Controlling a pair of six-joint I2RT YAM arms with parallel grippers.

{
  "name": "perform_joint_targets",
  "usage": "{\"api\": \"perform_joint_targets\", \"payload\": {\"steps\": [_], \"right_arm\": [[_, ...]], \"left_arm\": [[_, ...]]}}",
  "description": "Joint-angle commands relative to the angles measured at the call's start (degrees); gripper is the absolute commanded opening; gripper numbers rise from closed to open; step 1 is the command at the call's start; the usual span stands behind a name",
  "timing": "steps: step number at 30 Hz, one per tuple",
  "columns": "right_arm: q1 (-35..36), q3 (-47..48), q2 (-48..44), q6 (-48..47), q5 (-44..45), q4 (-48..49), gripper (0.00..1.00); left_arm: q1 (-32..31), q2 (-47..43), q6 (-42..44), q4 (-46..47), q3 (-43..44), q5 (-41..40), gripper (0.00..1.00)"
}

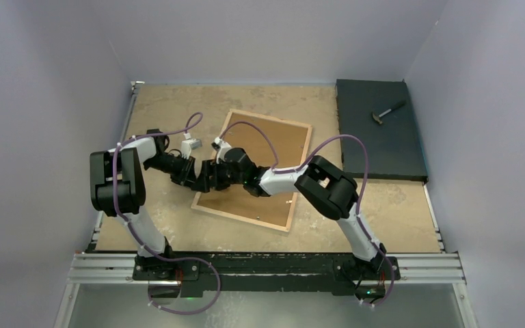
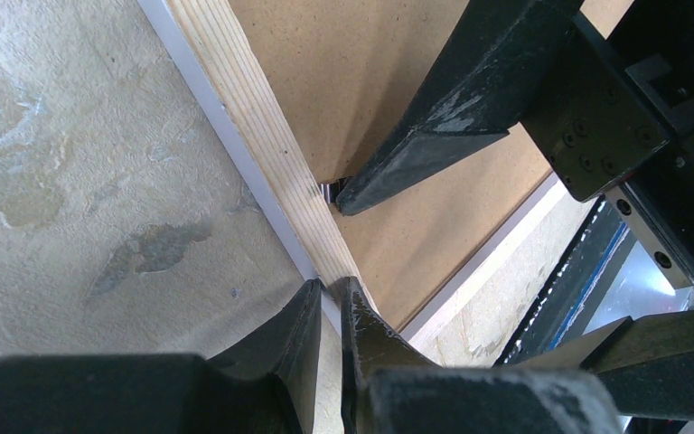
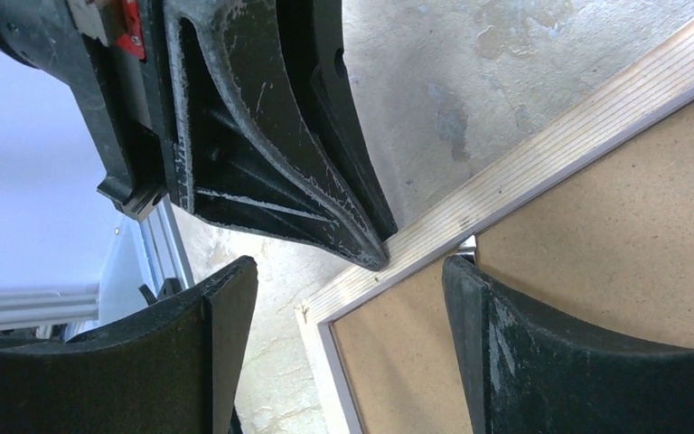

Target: Put the photo into the frame

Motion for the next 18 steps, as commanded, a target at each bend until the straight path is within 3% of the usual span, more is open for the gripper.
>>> {"api": "perform_joint_targets", "payload": {"steps": [1,5,9,18], "right_arm": [[0.03,-2.19,-4.97,-0.49,-2.23,-0.66,0.8],[-1.09,-5.06,-13.95,-0.95,-1.17,-3.15,0.87],[-5.43,-10.9,-23.75,-1.71,5.69,-10.47,0.98],[-27.29,-28.84,-40.01,-0.31,27.81,-24.04,0.99]], "left_arm": [[0.17,0.6,3.15,2.41,-0.13,-3.33,0.02],[1.72,0.48,4.4,-0.83,3.51,-2.88,0.02],[2.07,-0.48,4.39,-0.45,5.09,-5.04,0.03],[1.76,-1.59,4.01,3.26,1.54,-8.74,0.07]]}}
